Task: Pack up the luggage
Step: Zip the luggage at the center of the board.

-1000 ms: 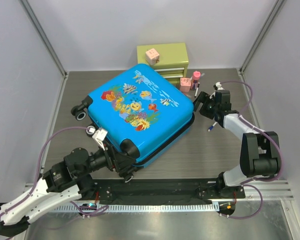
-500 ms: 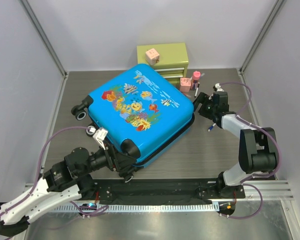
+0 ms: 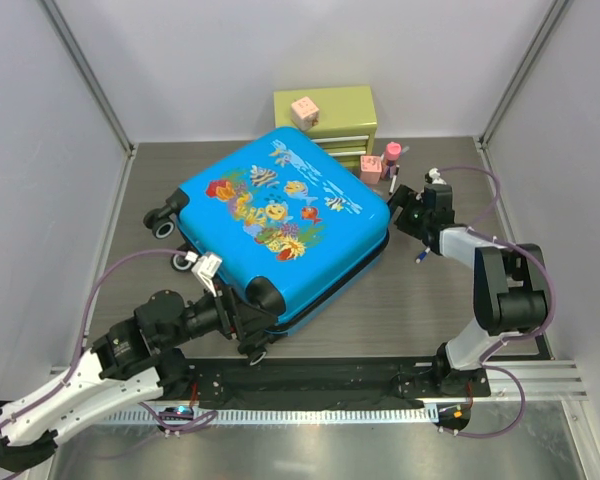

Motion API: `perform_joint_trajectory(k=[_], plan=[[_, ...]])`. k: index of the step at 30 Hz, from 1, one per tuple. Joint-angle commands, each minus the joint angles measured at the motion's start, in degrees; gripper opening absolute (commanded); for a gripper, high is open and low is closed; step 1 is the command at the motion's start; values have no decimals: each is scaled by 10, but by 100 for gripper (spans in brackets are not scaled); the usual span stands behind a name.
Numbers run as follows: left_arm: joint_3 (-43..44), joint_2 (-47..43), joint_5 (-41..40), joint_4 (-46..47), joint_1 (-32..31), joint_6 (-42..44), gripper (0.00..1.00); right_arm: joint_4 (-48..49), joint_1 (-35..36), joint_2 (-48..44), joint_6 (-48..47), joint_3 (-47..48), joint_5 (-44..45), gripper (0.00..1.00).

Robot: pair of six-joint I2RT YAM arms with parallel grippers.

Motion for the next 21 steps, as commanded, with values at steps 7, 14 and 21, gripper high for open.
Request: perform_joint_trajectory(k=[7, 14, 21], plan=[[44, -22, 13, 222, 2, 1, 0, -62, 46, 55, -43, -65, -76, 85], [27, -43, 13, 245, 2, -14, 0, -62, 56, 41, -42, -80, -71, 85], [43, -50, 19, 233, 2, -12, 0, -61, 68, 21, -35, -92, -67, 85]])
